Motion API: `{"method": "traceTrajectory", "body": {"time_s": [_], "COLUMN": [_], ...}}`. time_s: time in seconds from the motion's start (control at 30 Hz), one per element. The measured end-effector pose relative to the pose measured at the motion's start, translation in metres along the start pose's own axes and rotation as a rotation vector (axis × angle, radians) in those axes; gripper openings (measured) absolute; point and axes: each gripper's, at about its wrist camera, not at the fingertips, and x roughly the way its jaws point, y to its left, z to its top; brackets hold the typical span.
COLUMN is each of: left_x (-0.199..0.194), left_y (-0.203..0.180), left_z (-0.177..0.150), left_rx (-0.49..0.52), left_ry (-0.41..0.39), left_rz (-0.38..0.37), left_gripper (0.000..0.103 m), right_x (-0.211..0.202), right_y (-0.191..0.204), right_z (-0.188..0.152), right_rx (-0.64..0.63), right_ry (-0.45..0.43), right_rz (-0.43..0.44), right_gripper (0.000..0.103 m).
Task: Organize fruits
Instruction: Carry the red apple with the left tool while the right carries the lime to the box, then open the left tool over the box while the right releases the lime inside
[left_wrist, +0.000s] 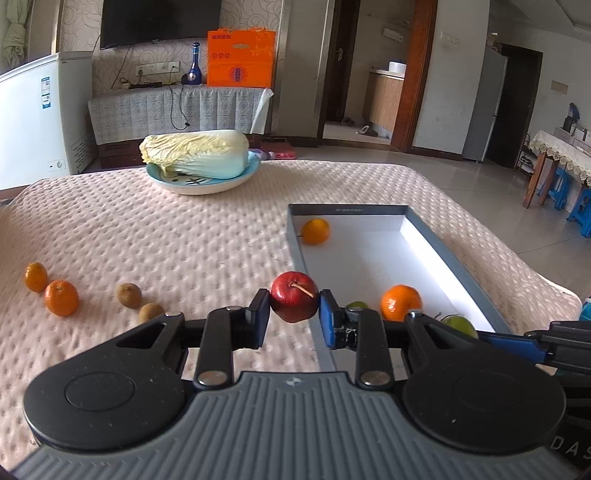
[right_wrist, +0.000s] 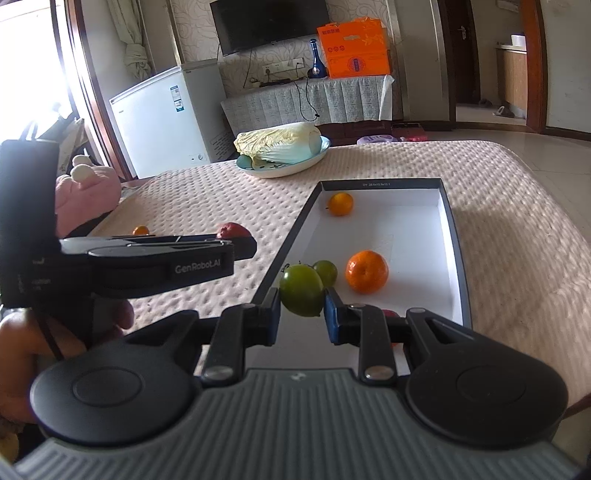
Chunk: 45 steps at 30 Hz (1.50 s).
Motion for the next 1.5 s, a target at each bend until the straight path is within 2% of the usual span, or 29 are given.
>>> {"method": "traceTrajectory", "body": {"time_s": [0.93, 1.5], "left_x": [0.027, 0.026], "left_y": [-0.071, -0.078], "left_z": [-0.019, -0.027], "left_rx": [0.095, 0.175], "left_ry": [0.063, 0.088], "left_rz": [-0.126, -0.135], "left_gripper": [0.034, 0.035], "right_x": [-0.030, -0.014], "right_y": [-0.049, -0.053], "right_z": [-0.006, 0.002], "right_rx": [0.099, 0.125], "right_ry": [-0.057, -0.070], "right_rz": [-0.114, -0.153], "right_gripper": [0.028, 0.028]}}
